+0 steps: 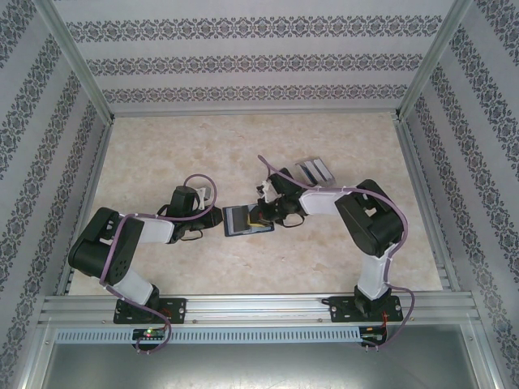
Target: Put the credit cards into the card holder
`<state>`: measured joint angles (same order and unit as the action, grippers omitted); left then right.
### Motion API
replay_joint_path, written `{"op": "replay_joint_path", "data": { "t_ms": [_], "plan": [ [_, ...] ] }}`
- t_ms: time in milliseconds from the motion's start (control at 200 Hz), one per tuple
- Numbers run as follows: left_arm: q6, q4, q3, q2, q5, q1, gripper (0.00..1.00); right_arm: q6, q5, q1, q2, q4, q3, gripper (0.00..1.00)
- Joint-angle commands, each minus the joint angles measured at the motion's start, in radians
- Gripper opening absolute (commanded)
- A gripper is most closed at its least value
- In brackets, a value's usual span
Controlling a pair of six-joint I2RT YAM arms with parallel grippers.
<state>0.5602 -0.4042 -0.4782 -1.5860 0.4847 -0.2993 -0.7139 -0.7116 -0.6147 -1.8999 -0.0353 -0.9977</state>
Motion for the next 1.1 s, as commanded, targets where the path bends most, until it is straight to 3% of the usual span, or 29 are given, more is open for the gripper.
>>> {"op": "replay_joint_path", "data": {
  "t_ms": [0,95,285,639,744,884,1099],
  "plan": [
    [0.013,0.042,-0.006,0.001,-0.043,0.003,0.09,0.018,-0.013,-0.029,-0.035,-0.012,-0.051,0.06],
    [0.003,0.070,-0.007,0.024,-0.071,0.003,0.09,0.006,-0.028,-0.041,-0.049,-0.011,-0.073,0.08],
    [-0.011,0.114,-0.011,0.061,-0.099,0.005,0.08,0.046,0.036,-0.031,0.017,-0.071,-0.042,0.33],
    [-0.011,0.143,-0.018,0.071,-0.128,0.006,0.09,0.118,0.224,-0.002,0.166,-0.250,0.006,0.37],
    [-0.012,0.141,-0.020,0.067,-0.107,0.005,0.11,0.111,0.297,-0.012,0.189,-0.268,0.023,0.47],
    [-0.010,0.150,-0.024,0.067,-0.114,0.006,0.11,0.103,0.314,-0.033,0.175,-0.240,0.030,0.51],
    [0.010,0.129,-0.015,0.066,-0.105,0.006,0.11,0.089,0.305,-0.063,0.097,-0.214,-0.006,0.48]
  ]
}}
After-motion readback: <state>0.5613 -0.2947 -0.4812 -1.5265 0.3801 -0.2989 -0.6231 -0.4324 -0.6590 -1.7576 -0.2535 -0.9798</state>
